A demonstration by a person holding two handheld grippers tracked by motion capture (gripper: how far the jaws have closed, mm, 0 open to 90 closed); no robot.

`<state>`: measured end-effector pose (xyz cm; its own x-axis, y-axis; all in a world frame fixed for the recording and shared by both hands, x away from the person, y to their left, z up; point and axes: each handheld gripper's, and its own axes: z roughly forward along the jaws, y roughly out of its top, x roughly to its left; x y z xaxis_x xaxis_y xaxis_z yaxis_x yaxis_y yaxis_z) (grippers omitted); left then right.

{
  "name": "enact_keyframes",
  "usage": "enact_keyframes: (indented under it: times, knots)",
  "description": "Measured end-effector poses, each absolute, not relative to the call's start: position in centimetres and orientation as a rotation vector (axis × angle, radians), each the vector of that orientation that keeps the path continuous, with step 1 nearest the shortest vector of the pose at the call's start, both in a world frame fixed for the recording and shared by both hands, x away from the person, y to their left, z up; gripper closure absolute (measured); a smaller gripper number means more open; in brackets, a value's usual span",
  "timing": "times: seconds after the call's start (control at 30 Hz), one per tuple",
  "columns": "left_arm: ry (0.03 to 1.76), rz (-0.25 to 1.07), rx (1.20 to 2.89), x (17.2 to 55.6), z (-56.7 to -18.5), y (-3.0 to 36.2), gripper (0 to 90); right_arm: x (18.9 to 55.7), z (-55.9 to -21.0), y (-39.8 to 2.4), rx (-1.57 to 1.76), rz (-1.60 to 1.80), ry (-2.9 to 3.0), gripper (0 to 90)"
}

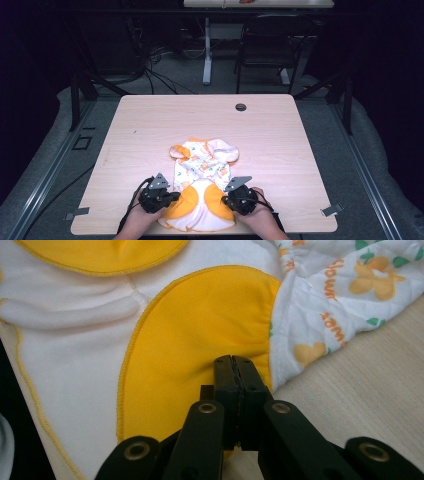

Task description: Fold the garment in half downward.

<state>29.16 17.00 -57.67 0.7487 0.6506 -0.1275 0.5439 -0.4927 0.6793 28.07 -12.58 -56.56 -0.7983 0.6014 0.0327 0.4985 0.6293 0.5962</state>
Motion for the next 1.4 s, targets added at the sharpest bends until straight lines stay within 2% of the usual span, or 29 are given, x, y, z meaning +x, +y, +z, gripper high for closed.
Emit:
enact_keyframes:
  times: [0.23, 0.77, 0.97, 1.07, 1.2, 1.4]
  knots:
    - [0.897, 0.177, 2.182, 29.2, -57.7, 17.2, 89.2, 28.0, -56.3, -12.8, 0.896, 0.953, 2.652, 88.0]
    - [0.923, 0.188, 2.132, 30.6, -57.1, 17.8, 81.7, 29.7, -56.0, -14.0, 0.956, 1.001, 2.598, 83.6]
    - [0.935, 0.184, 2.143, 31.8, -57.2, 17.8, 75.1, 30.6, -55.8, -14.5, 0.996, 1.02, 2.605, 80.4]
    - [0.953, 0.185, 2.136, 32.5, -57.0, 17.7, 68.2, 31.5, -55.8, -14.8, 1.046, 1.053, 2.619, 75.3]
    - [0.949, 0.219, 2.131, 33.5, -56.6, 17.5, 59.2, 32.4, -55.9, -14.9, 1.069, 1.049, 2.622, 62.9]
    - [0.968, 0.229, 2.106, 35.0, -55.8, 17.4, 52.5, 33.6, -55.4, -14.9, 1.039, 1.054, 2.634, 56.1]
